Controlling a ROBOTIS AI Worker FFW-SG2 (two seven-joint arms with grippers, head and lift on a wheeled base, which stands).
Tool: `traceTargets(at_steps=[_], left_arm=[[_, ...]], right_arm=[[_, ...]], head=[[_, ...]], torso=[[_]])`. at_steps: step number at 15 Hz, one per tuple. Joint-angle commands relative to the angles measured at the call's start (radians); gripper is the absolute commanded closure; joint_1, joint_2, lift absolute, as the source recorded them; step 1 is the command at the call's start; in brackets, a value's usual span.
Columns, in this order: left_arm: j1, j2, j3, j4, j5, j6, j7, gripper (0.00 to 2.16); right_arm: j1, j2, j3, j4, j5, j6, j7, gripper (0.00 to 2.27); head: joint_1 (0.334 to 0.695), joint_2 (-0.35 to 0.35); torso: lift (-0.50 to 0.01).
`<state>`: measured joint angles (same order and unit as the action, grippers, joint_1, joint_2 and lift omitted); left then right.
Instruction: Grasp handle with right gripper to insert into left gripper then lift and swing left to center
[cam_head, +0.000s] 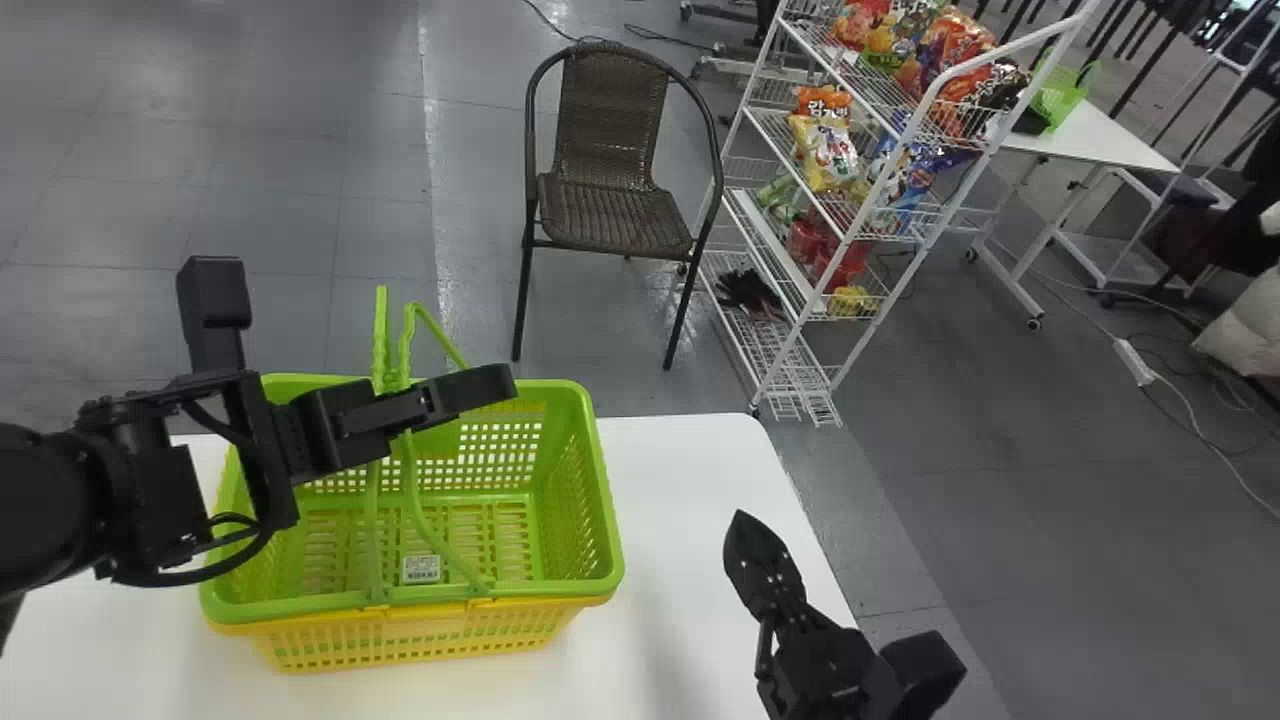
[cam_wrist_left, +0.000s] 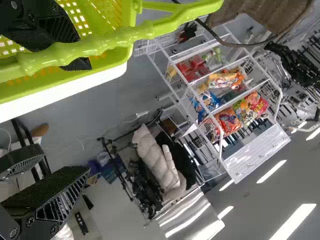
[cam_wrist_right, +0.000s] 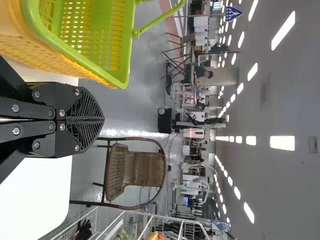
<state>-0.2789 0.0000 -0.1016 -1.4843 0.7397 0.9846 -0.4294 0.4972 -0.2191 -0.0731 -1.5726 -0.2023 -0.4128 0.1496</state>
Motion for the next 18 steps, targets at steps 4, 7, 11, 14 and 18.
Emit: traceTargets(at_steps=[4,7,11,14,18], left_arm=[[-0.009,-0.003,-0.004,0.015,-0.010,0.000,-0.002,0.20],[-0.019,-0.003,-0.001,0.024,0.040,0.000,0.005,0.20],[-0.029,-0.003,-0.010,0.013,0.081,0.021,0.046,0.20],[-0.042,-0.003,-0.012,0.013,0.106,0.024,0.060,0.20],[-0.045,-0.003,-0.003,0.013,0.168,0.024,0.066,0.20]], right_arm=[[0.041,0.003,-0.013,0.105,-0.052,-0.192,0.022,0.09],[0.043,0.009,-0.007,0.158,-0.063,-0.232,0.038,0.09],[0.044,0.009,-0.007,0.189,-0.066,-0.260,0.039,0.09],[0.047,0.009,-0.007,0.201,-0.071,-0.272,0.039,0.09],[0.047,0.007,-0.008,0.224,-0.075,-0.284,0.039,0.09]], head=[[0.695,-0.350],[0.695,-0.350],[0.695,-0.350],[0.695,-0.350],[0.695,-0.350]], torso=[[0.000],[0.000],[0.000],[0.000],[0.000]])
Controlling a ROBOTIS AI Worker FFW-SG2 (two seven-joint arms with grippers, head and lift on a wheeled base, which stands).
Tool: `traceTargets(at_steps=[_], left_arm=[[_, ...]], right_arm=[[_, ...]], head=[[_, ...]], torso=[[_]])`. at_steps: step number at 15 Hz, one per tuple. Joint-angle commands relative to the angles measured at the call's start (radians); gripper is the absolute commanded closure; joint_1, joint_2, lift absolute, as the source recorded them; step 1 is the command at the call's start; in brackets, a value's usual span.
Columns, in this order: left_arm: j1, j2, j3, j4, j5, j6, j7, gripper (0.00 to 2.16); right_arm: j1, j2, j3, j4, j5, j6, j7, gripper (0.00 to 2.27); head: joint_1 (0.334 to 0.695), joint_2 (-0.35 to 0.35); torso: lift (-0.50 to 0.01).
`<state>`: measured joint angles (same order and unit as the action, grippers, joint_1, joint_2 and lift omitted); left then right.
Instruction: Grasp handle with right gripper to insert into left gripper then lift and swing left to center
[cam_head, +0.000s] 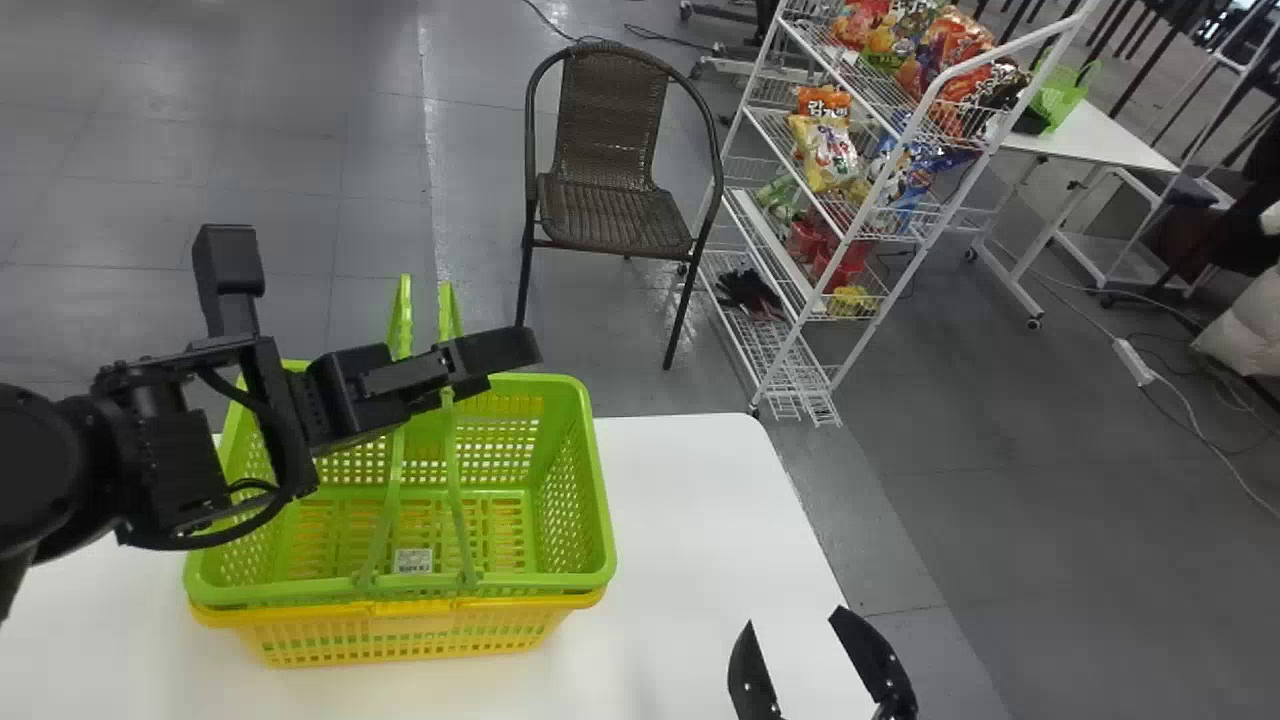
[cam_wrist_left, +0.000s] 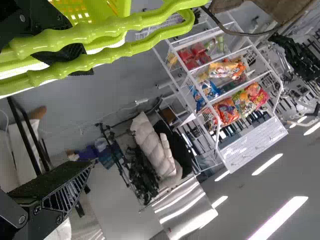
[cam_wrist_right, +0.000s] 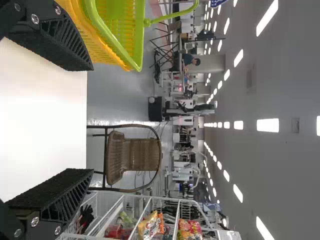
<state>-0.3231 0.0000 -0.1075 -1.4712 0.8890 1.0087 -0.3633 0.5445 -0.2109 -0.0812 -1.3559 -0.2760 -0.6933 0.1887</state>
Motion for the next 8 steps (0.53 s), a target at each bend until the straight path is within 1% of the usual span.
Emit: traceTargets(at_steps=[1,4,8], left_arm=[[-0.002,-0.003,0.005,-0.001,0.022,0.000,0.000,0.20],[-0.017,-0.003,0.005,-0.004,0.053,0.025,0.011,0.20],[-0.034,-0.003,0.005,-0.080,0.090,0.086,0.069,0.20]], right_arm=[[0.000,-0.001,-0.002,0.009,-0.003,-0.004,0.000,0.09],[0.000,-0.001,-0.002,0.011,-0.003,-0.004,0.000,0.09],[0.005,-0.001,-0.009,0.020,-0.005,-0.022,0.000,0.10]], head=[[0.695,-0.350],[0.695,-0.350],[0.695,-0.350]], torso=[[0.000],[0.000],[0.000]])
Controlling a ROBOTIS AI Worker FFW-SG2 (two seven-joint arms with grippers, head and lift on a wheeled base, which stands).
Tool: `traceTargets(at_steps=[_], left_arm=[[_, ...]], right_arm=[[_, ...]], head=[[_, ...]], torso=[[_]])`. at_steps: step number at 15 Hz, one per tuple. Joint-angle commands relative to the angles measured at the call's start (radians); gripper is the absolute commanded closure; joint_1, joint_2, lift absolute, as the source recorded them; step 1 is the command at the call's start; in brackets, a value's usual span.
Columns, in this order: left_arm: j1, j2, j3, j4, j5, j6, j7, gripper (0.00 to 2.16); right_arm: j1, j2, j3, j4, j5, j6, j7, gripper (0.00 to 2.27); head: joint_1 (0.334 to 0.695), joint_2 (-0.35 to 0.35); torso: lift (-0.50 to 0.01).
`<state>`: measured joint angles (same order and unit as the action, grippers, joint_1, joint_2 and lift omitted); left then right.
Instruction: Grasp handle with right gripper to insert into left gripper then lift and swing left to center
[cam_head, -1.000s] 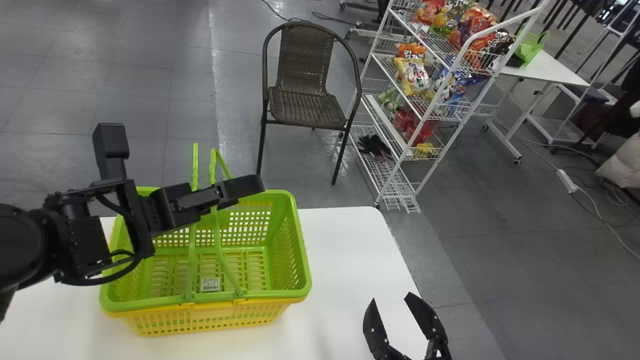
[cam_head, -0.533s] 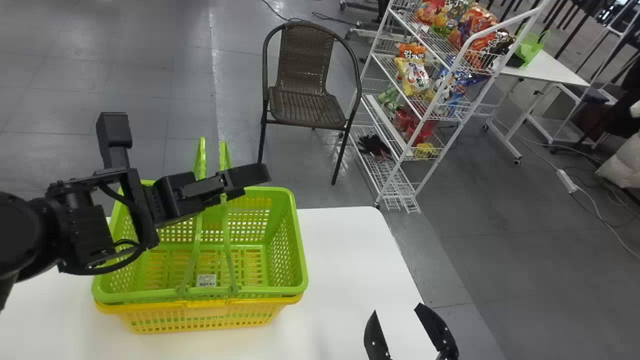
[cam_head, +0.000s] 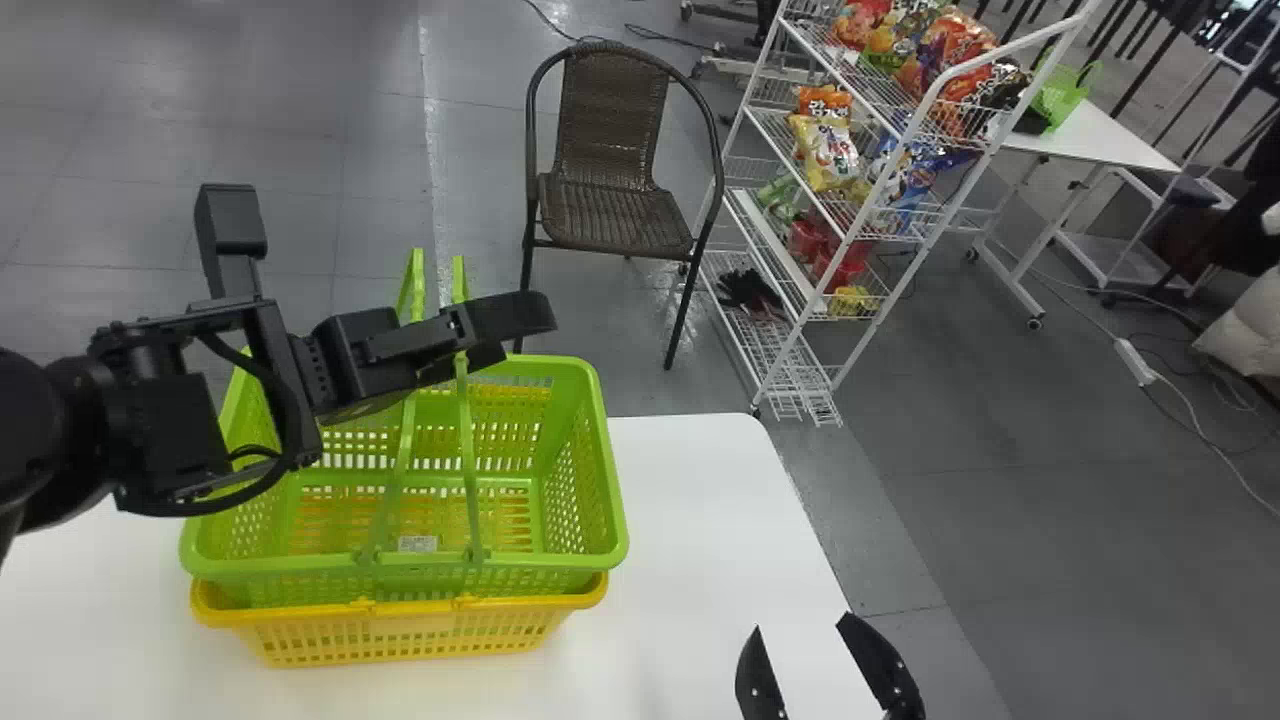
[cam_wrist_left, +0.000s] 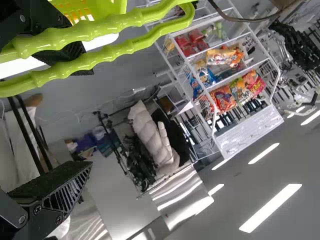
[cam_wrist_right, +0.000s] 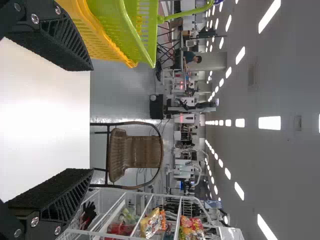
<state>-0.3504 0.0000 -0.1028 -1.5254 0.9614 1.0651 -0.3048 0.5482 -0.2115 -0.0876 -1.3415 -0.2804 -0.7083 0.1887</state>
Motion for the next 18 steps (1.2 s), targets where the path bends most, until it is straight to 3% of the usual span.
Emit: traceTargets(at_steps=[1,10,18], left_arm=[[-0.015,-0.003,0.002,-0.038,0.030,0.036,0.023,0.20],[-0.136,-0.003,0.060,-0.061,0.128,0.109,0.130,0.20],[-0.305,-0.003,0.083,-0.012,0.163,0.140,0.168,0.20]], right_arm=[[0.001,0.001,-0.004,0.012,-0.005,-0.013,0.000,0.10],[0.001,0.000,-0.009,0.019,-0.011,-0.016,0.000,0.10],[0.001,0.000,-0.015,0.024,-0.011,-0.016,0.000,0.10]], head=[[0.695,-0.350],[0.695,-0.350],[0.695,-0.350]], torso=[[0.000],[0.000],[0.000]])
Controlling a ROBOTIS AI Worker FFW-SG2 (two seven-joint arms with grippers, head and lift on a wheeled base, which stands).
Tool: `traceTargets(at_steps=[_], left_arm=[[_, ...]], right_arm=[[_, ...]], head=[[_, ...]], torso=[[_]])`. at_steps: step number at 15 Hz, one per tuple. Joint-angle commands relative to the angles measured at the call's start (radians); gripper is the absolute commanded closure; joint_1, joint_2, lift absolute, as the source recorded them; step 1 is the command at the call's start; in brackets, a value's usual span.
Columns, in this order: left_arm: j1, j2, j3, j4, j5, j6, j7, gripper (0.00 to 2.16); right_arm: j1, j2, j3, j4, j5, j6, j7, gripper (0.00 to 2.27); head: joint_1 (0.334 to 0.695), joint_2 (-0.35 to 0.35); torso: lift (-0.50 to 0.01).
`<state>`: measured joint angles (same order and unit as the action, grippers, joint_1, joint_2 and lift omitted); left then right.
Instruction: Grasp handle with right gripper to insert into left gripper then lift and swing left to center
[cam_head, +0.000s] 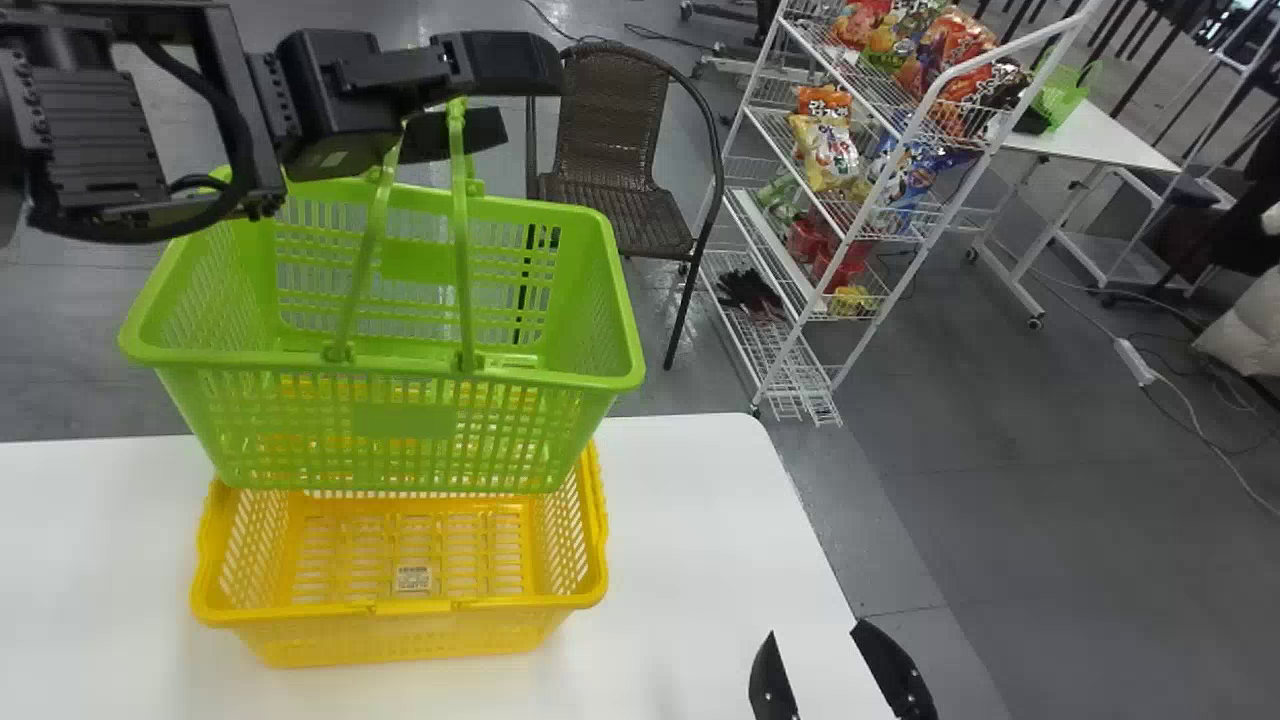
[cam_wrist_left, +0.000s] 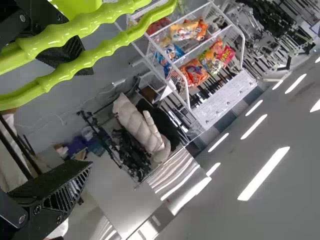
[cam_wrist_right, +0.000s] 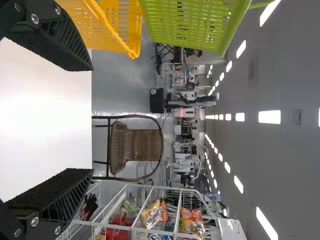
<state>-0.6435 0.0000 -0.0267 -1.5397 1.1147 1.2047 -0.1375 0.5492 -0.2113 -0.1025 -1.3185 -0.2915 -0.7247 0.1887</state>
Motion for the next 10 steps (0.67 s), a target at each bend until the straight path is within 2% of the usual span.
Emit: traceTargets(at_steps=[1,3,4,6,8,10], left_arm=[[-0.013,-0.003,0.011,0.004,0.013,0.000,0.001,0.21],[-0.022,-0.003,0.014,0.016,0.014,0.000,-0.007,0.28],[-0.028,-0.003,0.018,0.029,0.017,0.000,-0.013,0.48],[-0.041,-0.003,0.019,0.049,0.027,0.003,-0.016,1.18],[-0.059,-0.003,0.019,0.073,0.034,0.022,-0.016,1.67],[-0.074,-0.003,0.021,0.105,0.053,0.043,-0.036,1.88]], right_arm=[[0.000,0.001,0.000,0.001,0.000,0.000,0.000,0.10],[0.000,0.001,0.000,-0.001,0.002,0.000,0.000,0.10],[0.000,0.001,0.000,0.001,0.002,0.000,0.000,0.10],[0.003,0.001,0.000,0.001,0.000,0.000,0.000,0.10],[0.006,0.001,0.000,-0.001,0.000,-0.006,0.000,0.10],[0.006,0.001,0.000,0.001,0.000,-0.012,0.000,0.10]], head=[[0.695,-0.350],[0.695,-0.350],[0.695,-0.350],[0.695,-0.350],[0.695,-0.350],[0.695,-0.350]], torso=[[0.000],[0.000],[0.000],[0.000],[0.000],[0.000]])
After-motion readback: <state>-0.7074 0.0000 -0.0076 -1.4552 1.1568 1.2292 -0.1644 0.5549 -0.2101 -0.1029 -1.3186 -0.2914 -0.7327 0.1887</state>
